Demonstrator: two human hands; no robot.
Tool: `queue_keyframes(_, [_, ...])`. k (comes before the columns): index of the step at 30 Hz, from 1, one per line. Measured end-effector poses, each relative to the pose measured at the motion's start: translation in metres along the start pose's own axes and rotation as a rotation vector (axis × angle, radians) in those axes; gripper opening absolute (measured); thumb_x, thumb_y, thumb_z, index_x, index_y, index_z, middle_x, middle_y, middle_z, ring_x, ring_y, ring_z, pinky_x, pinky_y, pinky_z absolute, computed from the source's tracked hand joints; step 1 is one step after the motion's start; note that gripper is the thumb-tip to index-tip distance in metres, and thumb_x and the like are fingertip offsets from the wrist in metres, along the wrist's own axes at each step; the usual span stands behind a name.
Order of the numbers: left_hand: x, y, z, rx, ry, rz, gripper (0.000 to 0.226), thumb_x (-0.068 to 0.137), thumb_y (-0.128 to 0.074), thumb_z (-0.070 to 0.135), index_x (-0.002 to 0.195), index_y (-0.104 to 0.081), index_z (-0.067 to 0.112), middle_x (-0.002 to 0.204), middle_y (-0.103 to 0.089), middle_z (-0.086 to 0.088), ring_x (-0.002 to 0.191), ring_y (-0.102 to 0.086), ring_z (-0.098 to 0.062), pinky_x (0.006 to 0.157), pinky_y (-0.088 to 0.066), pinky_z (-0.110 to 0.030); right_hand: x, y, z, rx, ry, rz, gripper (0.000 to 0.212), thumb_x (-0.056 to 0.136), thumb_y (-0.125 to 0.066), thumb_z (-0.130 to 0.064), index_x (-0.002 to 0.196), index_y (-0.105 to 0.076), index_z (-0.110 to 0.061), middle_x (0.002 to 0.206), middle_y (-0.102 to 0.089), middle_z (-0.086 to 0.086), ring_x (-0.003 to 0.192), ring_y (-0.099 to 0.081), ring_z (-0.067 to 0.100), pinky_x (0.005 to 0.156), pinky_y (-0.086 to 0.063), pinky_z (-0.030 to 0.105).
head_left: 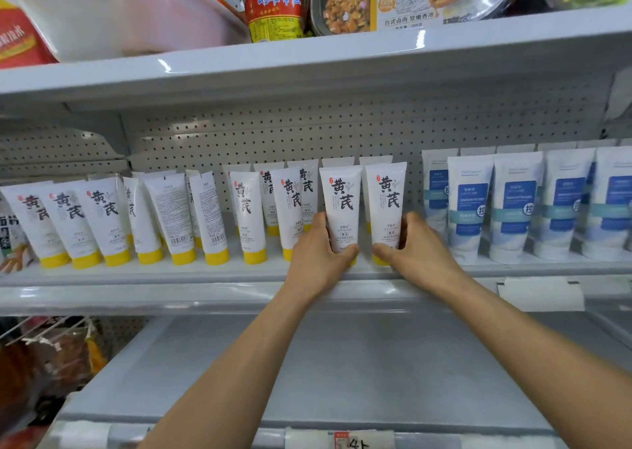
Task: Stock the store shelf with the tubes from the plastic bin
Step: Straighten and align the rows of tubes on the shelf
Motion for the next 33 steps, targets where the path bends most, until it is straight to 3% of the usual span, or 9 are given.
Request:
queue_keyframes(9, [0.000, -0.002, -0.002, -0.038, 0.018, -0.073, 0.049, 0.072, -0.069, 0.039, 0.113, -0.047, 0.022, 0.107, -0.068, 0.003, 0.094, -0.067, -0.018, 0.085, -0.055, -0.042, 0.000, 0.002, 0.000, -0.032, -0.007, 0.037, 0.049, 0.074, -0.074, -0.035, 0.109, -0.046, -0.013, 0.114, -0.064, 0.006, 0.102, -0.061, 0.026, 0.084, -0.051, 0.040])
queue_keyframes(22, [-0.002, 0.000, 0.001, -0.038, 0.041, -0.070, 0.048, 0.077, -0.074, 0.030, 0.116, -0.048, 0.018, 0.109, -0.067, 0.002, 0.096, -0.065, -0.016, 0.087, -0.055, -0.041, -0.003, 0.003, -0.002, -0.040, 0.024, 0.052, 0.051, 0.076, -0.073, -0.034, 0.112, -0.045, -0.012, 0.117, -0.064, 0.008, 0.104, -0.062, 0.027, 0.083, -0.052, 0.039])
queue_keyframes(26, [-0.007, 0.004, 0.007, 0.032, 0.048, -0.109, 0.057, 0.077, -0.073, 0.039, 0.123, -0.046, 0.018, 0.116, -0.066, -0.001, 0.103, -0.064, -0.019, 0.090, -0.053, -0.042, -0.004, 0.001, -0.003, -0.054, 0.057, 0.045, 0.058, 0.079, -0.072, -0.038, 0.118, -0.039, -0.011, 0.122, -0.061, 0.009, 0.108, -0.060, 0.029, 0.085, -0.052, 0.043])
queue_keyframes(29, [-0.027, 0.031, 0.016, 0.163, -0.025, 0.014, 0.058, 0.086, -0.065, 0.041, 0.135, -0.047, 0.018, 0.122, -0.065, 0.000, 0.111, -0.061, -0.017, 0.095, -0.049, -0.036, -0.006, 0.000, -0.005, -0.038, 0.100, 0.090, 0.064, 0.081, -0.071, -0.035, 0.128, -0.033, -0.012, 0.131, -0.055, 0.009, 0.116, -0.056, 0.029, 0.090, -0.051, 0.044])
queue_keyframes(33, [-0.058, 0.087, -0.005, 0.033, -0.079, 0.275, 0.031, 0.089, -0.065, 0.026, 0.119, -0.063, 0.019, 0.106, -0.068, 0.007, 0.094, -0.063, -0.007, 0.089, -0.052, -0.034, -0.022, 0.013, -0.012, -0.067, 0.165, 0.281, 0.069, 0.081, -0.071, -0.023, 0.134, -0.031, -0.009, 0.134, -0.043, 0.011, 0.123, -0.042, 0.027, 0.102, -0.041, 0.044])
Point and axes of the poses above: each hand's wrist, its own x-axis towards the middle knuckle, its own y-axis out of the back of the hand, z = x × y, the point moved 9 cm from there along x, towards the middle knuckle
